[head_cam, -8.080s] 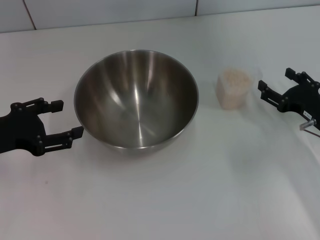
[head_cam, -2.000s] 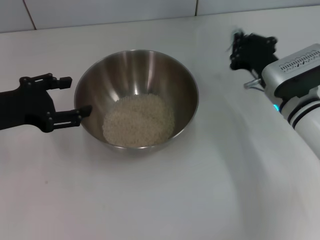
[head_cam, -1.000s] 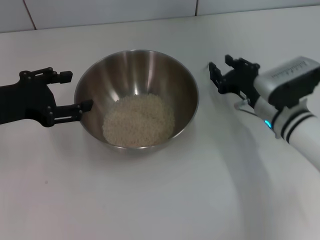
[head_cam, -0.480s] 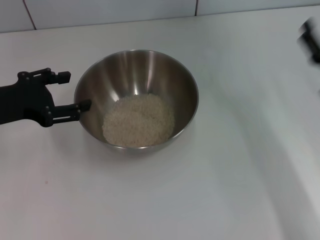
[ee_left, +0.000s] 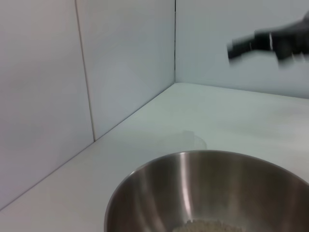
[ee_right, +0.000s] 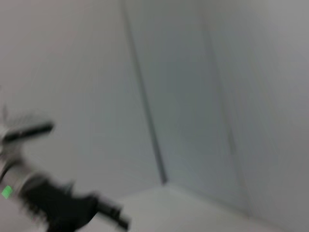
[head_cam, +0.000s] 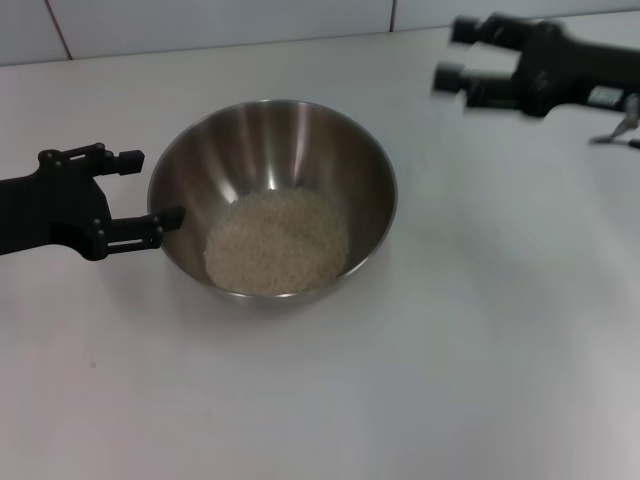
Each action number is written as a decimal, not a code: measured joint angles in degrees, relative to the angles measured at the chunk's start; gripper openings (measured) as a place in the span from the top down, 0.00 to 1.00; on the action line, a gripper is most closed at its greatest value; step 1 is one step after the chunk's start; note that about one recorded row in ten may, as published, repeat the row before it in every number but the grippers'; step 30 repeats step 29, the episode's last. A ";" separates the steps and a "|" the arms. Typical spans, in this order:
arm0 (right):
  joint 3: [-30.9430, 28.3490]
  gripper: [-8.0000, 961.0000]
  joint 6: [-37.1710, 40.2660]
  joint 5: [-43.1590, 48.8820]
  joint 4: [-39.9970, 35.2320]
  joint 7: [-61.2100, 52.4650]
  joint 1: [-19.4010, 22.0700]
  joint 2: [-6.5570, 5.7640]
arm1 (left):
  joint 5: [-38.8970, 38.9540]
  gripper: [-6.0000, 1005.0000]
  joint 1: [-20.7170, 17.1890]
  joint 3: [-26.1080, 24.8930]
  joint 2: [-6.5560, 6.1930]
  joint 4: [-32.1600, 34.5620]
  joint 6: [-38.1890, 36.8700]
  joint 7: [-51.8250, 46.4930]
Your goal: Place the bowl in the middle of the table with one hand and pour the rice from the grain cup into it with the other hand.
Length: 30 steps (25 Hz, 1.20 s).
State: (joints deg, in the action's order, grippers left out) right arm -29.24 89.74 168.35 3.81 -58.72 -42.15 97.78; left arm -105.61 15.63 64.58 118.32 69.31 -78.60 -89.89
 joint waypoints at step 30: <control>58.64 0.14 9.68 -37.91 -54.95 -19.89 3.34 21.17 | -1.64 0.20 1.07 0.89 0.04 0.77 -0.85 -1.51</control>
